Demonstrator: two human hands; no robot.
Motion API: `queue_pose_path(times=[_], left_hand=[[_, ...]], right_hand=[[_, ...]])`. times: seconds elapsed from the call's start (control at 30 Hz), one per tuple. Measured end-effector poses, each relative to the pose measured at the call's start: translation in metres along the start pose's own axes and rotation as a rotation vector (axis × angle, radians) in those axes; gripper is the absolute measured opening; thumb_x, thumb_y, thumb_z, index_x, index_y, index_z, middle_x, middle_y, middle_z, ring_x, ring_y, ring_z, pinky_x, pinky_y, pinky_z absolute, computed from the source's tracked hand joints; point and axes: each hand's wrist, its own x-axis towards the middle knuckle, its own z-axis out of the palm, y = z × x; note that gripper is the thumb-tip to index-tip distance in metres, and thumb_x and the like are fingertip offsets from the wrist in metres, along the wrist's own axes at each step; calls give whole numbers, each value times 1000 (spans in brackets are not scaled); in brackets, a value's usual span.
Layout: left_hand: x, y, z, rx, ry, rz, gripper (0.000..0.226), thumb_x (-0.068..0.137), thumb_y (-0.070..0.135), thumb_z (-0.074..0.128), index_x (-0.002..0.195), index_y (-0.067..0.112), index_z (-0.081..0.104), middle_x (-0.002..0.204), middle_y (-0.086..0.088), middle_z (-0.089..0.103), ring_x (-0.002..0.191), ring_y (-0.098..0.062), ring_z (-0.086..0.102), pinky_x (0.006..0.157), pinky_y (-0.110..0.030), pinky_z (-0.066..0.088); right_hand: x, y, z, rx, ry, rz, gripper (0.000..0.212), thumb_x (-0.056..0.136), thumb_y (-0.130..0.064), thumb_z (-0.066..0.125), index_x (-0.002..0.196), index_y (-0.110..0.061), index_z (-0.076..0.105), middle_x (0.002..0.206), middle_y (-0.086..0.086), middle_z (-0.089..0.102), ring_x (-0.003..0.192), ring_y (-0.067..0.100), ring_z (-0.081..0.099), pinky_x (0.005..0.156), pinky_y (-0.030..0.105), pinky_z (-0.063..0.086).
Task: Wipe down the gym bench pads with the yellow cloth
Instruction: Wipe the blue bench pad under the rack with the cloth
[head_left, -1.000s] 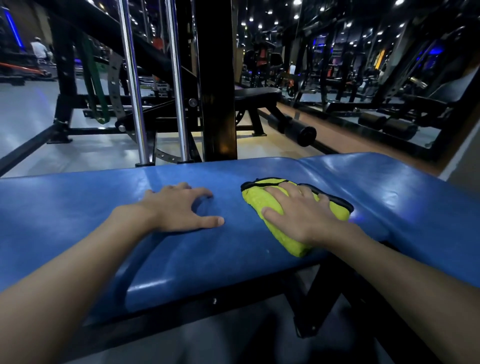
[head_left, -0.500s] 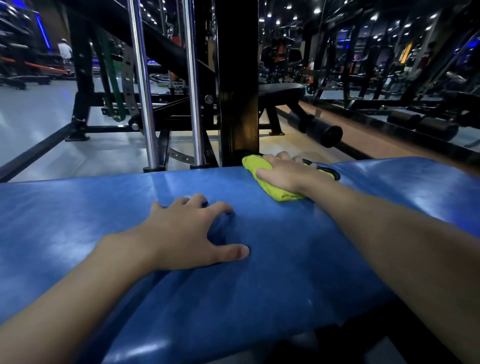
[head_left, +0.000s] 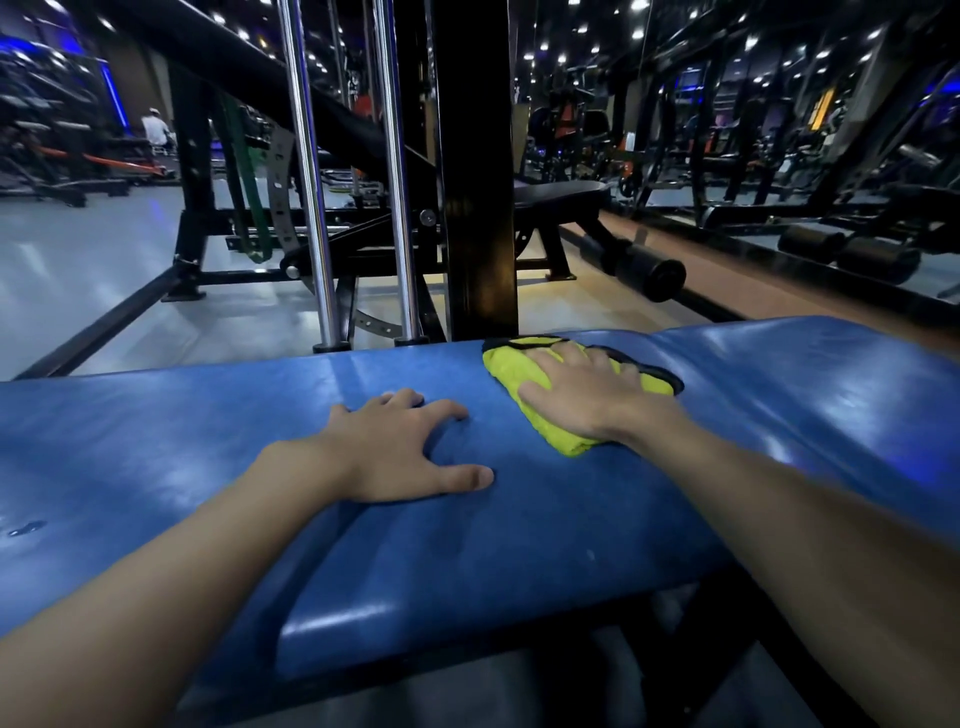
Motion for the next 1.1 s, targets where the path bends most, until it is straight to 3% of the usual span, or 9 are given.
queue_pose_path(times=[0.3,0.5,0.8,1.1], left_hand=[[-21,11,-12,59,40,-75,89,68,95,43,142,47,37,144,6,41,132,-25,44,104,-54,36],[-33,-14,-8,-74,-66,-152,120,39,110,31,146,56,24,161,5,24,148,-24,26,114,-58,29],[-27,-22,-15,-7,-93,-110,85,67,95,44,143,63,24,154,10,31,142,-28,29,108,-59,27],[-21,-27,-7,28,-85,-48,90,66,96,41,145,60,16,157,8,24,146,-26,20,110,-62,29]], right_hand=[[-104,-6,3,-12,25,-72,62,94,-63,22,153,-44,14,165,-8,8,150,27,6,115,59,11],[-136,-7,6,-32,35,-91,62,94,-66,22,152,-47,12,165,-10,5,151,24,4,117,56,8],[-66,-13,2,-5,5,-40,63,92,-67,26,151,-47,17,162,-10,14,147,26,14,112,59,15],[47,-27,-2,2,-35,25,65,90,-66,28,151,-46,18,163,-5,16,148,34,14,111,65,14]])
